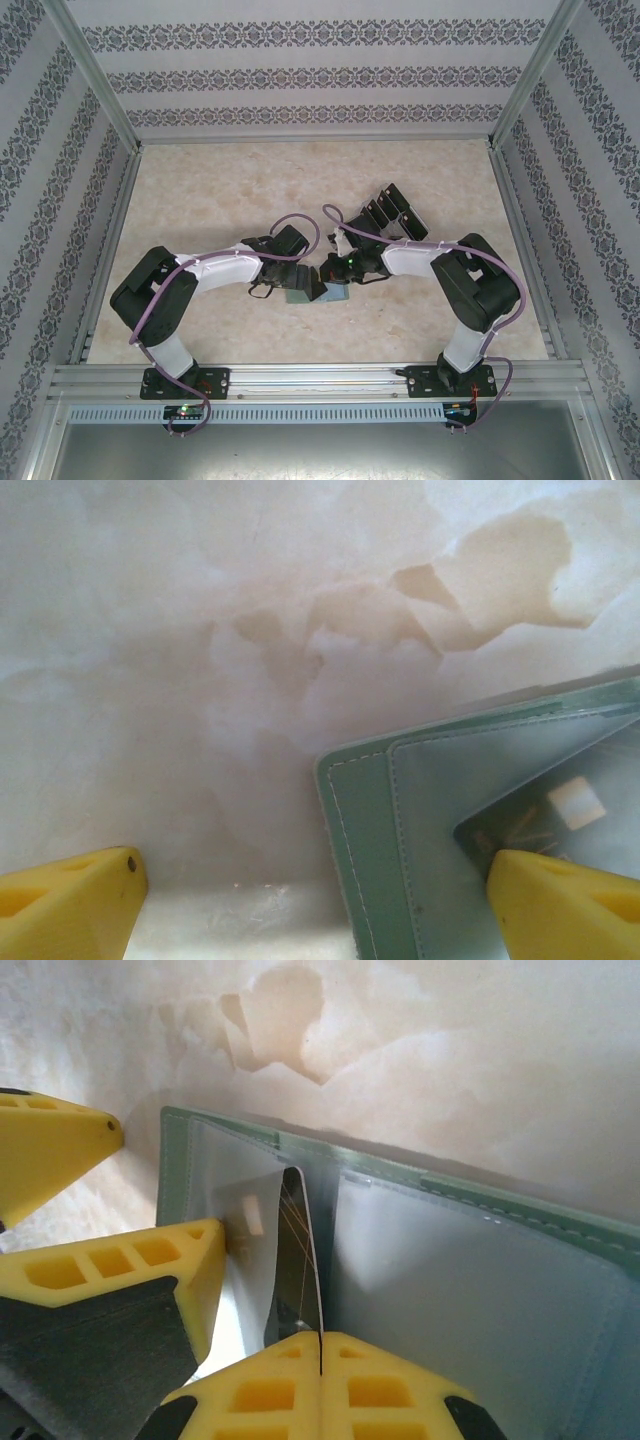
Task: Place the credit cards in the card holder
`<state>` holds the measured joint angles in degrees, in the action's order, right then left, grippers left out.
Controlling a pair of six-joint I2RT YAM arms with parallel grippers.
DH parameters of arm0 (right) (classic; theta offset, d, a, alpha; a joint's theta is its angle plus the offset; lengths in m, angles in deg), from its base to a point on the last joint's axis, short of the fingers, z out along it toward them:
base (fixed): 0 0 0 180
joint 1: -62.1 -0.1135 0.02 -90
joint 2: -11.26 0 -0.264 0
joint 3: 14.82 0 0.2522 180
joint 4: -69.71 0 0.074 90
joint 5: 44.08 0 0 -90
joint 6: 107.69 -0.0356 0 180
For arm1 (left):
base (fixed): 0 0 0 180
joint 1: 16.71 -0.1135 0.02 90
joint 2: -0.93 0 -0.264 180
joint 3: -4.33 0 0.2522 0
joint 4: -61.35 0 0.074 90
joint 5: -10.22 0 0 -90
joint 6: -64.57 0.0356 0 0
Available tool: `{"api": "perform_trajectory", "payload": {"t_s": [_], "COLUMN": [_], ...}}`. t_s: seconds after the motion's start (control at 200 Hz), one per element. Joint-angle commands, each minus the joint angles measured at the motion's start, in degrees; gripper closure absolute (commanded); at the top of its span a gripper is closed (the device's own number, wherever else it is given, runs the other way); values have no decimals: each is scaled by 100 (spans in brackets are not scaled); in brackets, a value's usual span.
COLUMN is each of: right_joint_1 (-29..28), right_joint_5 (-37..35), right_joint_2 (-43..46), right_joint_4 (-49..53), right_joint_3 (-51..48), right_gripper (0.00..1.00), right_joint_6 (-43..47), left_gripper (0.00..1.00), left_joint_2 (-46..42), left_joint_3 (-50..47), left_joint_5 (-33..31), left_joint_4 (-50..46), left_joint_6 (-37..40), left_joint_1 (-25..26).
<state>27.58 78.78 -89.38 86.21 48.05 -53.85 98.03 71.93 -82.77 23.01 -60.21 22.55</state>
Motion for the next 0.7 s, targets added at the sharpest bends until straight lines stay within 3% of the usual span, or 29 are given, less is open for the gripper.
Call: {"api": "perform_trajectory", "payload": {"t_s": [0.0, 0.465, 0.695], "right_joint_1": [134, 448, 447], "right_joint_5": [176, 229, 173], "right_joint_2": [17, 433, 540], "right_joint_4": [-235, -378, -1063], "right_joint_3": [-131, -524, -906], "right_gripper": [100, 100, 100], "right_joint_6": [-38, -153, -770], "left_gripper": [9, 9, 8], "left_joint_2": [25, -374, -601], "left_joint_3": [-179, -359, -367], "left_joint_5": [-61, -182, -220], "left_joint_4": [83, -80, -183], "left_joint_6": [59, -6, 16], "left_joint_1": [-59, -101, -118]}}
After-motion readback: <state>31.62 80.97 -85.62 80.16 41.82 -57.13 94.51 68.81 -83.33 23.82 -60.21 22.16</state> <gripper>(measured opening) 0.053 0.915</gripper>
